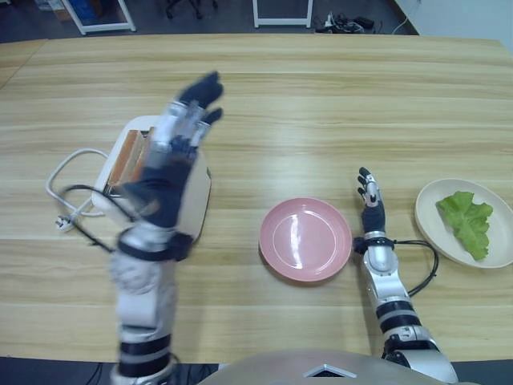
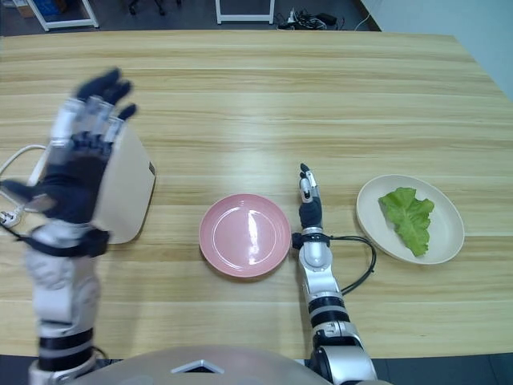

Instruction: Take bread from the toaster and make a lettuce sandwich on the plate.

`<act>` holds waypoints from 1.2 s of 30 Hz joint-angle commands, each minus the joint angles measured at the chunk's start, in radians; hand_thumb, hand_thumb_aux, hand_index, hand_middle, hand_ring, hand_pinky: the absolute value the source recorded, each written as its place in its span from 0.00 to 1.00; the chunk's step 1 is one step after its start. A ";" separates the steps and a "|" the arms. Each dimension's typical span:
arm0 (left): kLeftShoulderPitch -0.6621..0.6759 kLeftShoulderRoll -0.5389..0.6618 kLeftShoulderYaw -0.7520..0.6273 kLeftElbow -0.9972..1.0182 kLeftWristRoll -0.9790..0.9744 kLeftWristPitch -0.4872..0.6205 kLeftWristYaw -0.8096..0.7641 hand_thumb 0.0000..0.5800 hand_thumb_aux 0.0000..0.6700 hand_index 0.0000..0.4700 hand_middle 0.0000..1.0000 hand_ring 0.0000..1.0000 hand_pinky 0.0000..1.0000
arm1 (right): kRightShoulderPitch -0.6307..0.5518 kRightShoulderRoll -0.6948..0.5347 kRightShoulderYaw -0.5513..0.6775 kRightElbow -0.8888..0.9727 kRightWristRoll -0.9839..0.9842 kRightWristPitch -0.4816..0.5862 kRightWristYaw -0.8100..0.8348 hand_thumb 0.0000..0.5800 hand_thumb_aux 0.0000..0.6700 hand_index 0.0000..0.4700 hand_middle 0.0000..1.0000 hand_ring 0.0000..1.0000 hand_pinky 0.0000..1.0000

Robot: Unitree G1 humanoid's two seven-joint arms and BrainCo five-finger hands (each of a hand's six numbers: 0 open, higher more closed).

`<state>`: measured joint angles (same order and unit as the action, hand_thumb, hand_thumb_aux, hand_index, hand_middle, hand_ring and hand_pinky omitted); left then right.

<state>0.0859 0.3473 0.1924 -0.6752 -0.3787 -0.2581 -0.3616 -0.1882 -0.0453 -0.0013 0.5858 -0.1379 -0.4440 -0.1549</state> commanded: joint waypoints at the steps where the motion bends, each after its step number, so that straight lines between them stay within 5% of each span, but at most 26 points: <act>1: 0.005 0.121 0.286 -0.014 0.018 0.044 0.040 0.00 0.00 0.00 0.00 0.00 0.00 | -0.036 0.012 0.004 0.073 -0.009 -0.029 -0.022 0.00 0.00 0.00 0.00 0.00 0.00; 6: 0.005 0.241 0.379 0.236 0.628 0.101 0.244 0.00 0.00 0.00 0.00 0.00 0.00 | -0.038 0.012 0.007 0.100 -0.008 -0.052 -0.036 0.00 0.00 0.00 0.00 0.00 0.00; 13: 0.016 0.279 0.204 0.514 1.033 0.244 0.395 0.00 0.00 0.00 0.00 0.00 0.00 | -0.030 0.006 0.008 0.092 -0.005 -0.054 -0.036 0.00 0.00 0.00 0.00 0.00 0.00; 23: 0.052 0.306 0.075 0.628 1.174 0.379 0.395 0.00 0.00 0.00 0.00 0.00 0.00 | 0.000 -0.006 0.001 0.058 -0.001 -0.050 -0.036 0.00 0.00 0.00 0.00 0.00 0.00; 36: 0.078 0.319 0.104 0.564 1.200 0.505 0.455 0.00 0.00 0.00 0.00 0.00 0.00 | 0.018 -0.010 -0.003 0.029 -0.001 -0.035 -0.030 0.00 0.00 0.00 0.00 0.00 0.00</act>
<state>0.1383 0.6547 0.2934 -0.1109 0.8046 0.2208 0.0961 -0.1812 -0.0514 -0.0011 0.6251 -0.1388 -0.4934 -0.1880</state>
